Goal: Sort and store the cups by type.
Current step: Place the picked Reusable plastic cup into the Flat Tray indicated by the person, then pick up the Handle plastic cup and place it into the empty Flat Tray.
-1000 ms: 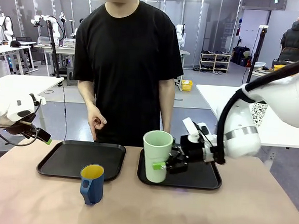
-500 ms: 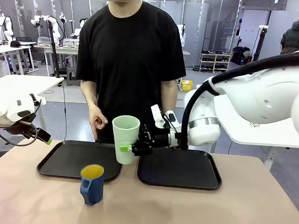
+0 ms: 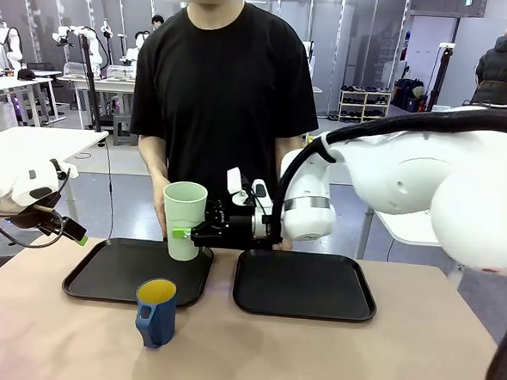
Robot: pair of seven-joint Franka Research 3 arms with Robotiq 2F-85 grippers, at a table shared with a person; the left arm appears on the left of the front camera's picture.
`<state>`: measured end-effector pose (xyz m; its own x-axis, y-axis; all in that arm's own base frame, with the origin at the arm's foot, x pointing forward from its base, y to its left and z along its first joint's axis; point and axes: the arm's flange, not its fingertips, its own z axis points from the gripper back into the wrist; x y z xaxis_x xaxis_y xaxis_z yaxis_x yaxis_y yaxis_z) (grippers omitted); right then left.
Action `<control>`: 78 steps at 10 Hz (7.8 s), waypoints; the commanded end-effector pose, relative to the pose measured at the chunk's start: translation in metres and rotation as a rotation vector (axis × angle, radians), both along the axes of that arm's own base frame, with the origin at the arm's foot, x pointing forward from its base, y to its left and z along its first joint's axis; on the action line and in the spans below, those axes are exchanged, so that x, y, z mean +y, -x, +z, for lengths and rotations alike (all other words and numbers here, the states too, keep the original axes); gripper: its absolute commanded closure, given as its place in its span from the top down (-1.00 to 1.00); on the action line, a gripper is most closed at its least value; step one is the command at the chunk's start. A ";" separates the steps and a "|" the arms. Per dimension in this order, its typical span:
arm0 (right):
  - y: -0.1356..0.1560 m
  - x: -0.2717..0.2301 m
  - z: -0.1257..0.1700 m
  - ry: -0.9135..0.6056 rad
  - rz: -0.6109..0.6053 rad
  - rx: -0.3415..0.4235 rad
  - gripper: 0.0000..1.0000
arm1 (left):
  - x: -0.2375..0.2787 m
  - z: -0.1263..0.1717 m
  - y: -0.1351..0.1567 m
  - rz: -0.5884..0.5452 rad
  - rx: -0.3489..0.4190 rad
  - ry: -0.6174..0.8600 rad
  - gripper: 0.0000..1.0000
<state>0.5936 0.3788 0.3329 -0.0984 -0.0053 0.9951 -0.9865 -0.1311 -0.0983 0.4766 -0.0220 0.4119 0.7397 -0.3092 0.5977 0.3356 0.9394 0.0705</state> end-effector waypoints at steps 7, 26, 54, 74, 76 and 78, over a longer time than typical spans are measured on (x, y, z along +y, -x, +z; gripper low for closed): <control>-0.047 0.076 -0.049 0.067 -0.048 0.084 0.72 | 0.000 0.002 0.001 -0.001 -0.004 0.004 1.00; -0.069 0.082 -0.110 0.031 -0.060 0.141 0.86 | 0.000 0.002 0.001 -0.001 -0.004 0.004 1.00; -0.050 -0.040 -0.093 0.291 -0.211 0.174 1.00 | 0.000 0.002 0.001 -0.001 -0.004 0.004 1.00; 0.144 -0.279 0.067 1.281 -0.503 0.148 1.00 | 0.000 0.002 0.001 -0.001 -0.004 0.004 1.00; 0.137 -0.276 0.058 1.331 -0.518 0.174 1.00 | 0.000 0.002 0.001 -0.001 -0.004 0.004 1.00; 0.146 -0.283 0.057 1.309 -0.501 0.136 1.00 | 0.000 0.002 0.001 -0.001 -0.004 0.004 1.00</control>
<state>0.4517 0.0996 0.3851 0.2910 0.9243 0.2468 -0.9463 0.3161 -0.0682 0.4762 -0.0218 0.4115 0.7404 -0.3087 0.5971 0.3352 0.9395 0.0701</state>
